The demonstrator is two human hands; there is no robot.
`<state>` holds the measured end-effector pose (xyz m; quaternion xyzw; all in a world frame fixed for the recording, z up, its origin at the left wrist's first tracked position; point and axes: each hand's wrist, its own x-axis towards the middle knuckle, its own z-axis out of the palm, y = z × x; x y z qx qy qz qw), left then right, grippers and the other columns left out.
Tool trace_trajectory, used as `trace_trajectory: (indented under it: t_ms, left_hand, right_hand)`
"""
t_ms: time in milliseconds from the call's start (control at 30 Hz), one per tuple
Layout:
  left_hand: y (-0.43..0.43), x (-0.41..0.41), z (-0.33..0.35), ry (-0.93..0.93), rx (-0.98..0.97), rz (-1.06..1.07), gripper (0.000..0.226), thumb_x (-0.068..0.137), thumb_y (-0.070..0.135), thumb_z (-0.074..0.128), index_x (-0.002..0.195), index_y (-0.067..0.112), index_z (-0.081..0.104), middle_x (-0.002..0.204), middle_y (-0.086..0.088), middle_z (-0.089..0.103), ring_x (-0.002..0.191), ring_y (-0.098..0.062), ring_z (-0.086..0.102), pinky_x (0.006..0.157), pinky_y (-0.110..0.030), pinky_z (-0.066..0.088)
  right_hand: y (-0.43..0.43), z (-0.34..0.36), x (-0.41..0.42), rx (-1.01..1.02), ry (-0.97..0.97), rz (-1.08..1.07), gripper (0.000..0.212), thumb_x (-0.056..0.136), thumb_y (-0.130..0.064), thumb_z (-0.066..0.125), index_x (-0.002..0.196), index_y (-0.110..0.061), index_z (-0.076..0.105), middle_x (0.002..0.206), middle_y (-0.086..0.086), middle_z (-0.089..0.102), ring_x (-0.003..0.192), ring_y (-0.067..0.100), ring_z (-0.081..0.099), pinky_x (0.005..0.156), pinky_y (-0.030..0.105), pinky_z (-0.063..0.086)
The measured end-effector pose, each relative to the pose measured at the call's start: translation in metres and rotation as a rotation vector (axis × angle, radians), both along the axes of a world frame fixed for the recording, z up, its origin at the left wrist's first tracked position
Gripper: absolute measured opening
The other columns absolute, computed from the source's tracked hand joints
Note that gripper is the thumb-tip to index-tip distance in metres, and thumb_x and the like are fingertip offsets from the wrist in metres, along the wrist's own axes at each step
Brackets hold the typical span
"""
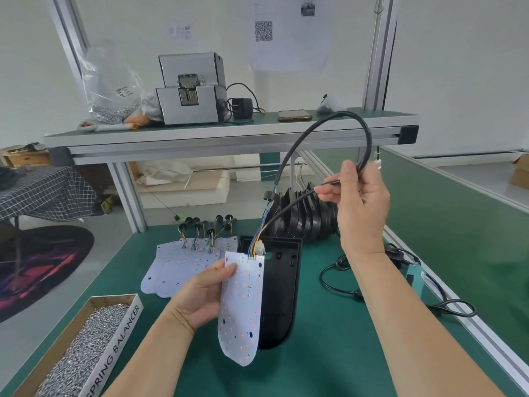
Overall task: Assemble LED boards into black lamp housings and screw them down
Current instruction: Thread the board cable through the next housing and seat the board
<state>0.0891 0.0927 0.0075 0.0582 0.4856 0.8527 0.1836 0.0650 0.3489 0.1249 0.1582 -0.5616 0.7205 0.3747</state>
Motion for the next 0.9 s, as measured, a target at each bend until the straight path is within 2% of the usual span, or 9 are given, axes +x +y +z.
trace_trajectory:
  t_ms: [133,233,333,433,533,600,667,800,900]
  left_hand:
    - [-0.006,-0.002,0.0,-0.031,0.001,0.043,0.024,0.09,0.011,0.06,0.105,0.007,0.078,0.104,-0.016,0.075,0.091,-0.029,0.074,0.08,-0.043,0.06]
    - [-0.011,-0.002,0.0,-0.047,0.007,0.085,0.025,0.09,0.012,0.057,0.103,0.008,0.078,0.102,-0.016,0.075,0.09,-0.029,0.074,0.078,-0.043,0.06]
    - [-0.009,0.001,0.007,-0.001,-0.039,0.049,0.023,0.09,0.01,0.061,0.106,0.008,0.078,0.103,-0.015,0.075,0.09,-0.028,0.074,0.079,-0.04,0.06]
    - [-0.008,0.004,0.013,0.037,-0.105,0.03,0.018,0.089,0.008,0.063,0.089,0.012,0.081,0.09,-0.009,0.077,0.08,-0.021,0.075,0.072,-0.032,0.06]
    - [-0.011,0.005,0.011,0.025,-0.13,0.043,0.024,0.092,0.007,0.057,0.087,0.012,0.08,0.088,-0.01,0.077,0.078,-0.021,0.075,0.07,-0.031,0.059]
    - [-0.012,0.009,0.011,0.033,-0.119,0.051,0.02,0.093,0.008,0.06,0.096,0.01,0.079,0.094,-0.011,0.077,0.083,-0.024,0.075,0.073,-0.033,0.059]
    - [-0.014,0.01,0.01,0.036,-0.085,0.031,0.02,0.091,0.011,0.064,0.107,0.007,0.076,0.102,-0.015,0.075,0.091,-0.027,0.074,0.078,-0.037,0.059]
    - [-0.014,0.015,0.01,-0.023,-0.015,0.039,0.029,0.095,0.01,0.053,0.088,0.013,0.081,0.084,-0.008,0.076,0.075,-0.022,0.075,0.068,-0.032,0.06]
    - [-0.005,0.02,0.018,0.019,-0.121,0.027,0.019,0.091,0.011,0.062,0.097,0.01,0.08,0.096,-0.012,0.077,0.084,-0.025,0.075,0.073,-0.035,0.06]
  right_hand:
    - [0.011,0.004,0.005,0.211,0.066,-0.115,0.026,0.105,-0.028,0.053,0.086,-0.01,0.055,0.072,0.005,0.068,0.061,0.018,0.073,0.053,0.027,0.057]
    - [0.01,0.007,0.009,0.292,0.078,-0.138,0.022,0.105,-0.025,0.054,0.085,-0.016,0.056,0.069,0.002,0.067,0.06,0.014,0.073,0.053,0.025,0.057]
    - [0.004,0.006,0.015,0.438,0.141,-0.166,0.021,0.104,-0.018,0.055,0.084,-0.013,0.055,0.071,0.004,0.067,0.062,0.006,0.072,0.052,0.022,0.056]
    - [0.002,0.014,0.02,0.681,0.267,-0.211,0.021,0.102,-0.019,0.057,0.082,-0.019,0.051,0.07,0.0,0.064,0.067,0.003,0.071,0.051,0.027,0.056]
    - [0.001,0.028,0.025,0.84,0.215,-0.038,0.027,0.102,-0.024,0.058,0.079,-0.021,0.046,0.068,-0.005,0.06,0.064,0.006,0.072,0.051,0.031,0.058]
    - [0.001,0.038,0.026,0.745,0.029,0.22,0.022,0.102,-0.023,0.059,0.086,-0.009,0.057,0.071,0.005,0.066,0.064,0.014,0.074,0.055,0.031,0.061]
    - [0.006,0.047,0.025,0.652,-0.123,0.35,0.019,0.103,-0.019,0.058,0.096,-0.002,0.061,0.077,0.01,0.07,0.067,0.023,0.075,0.059,0.029,0.061]
    - [0.02,0.061,0.028,0.987,-0.106,0.124,0.021,0.103,-0.023,0.057,0.089,-0.009,0.062,0.075,0.005,0.07,0.061,0.012,0.073,0.057,0.027,0.061]
    - [0.013,0.064,0.036,1.106,-0.018,0.026,0.025,0.102,-0.026,0.059,0.085,-0.009,0.06,0.068,0.006,0.068,0.054,0.006,0.07,0.053,0.033,0.059]
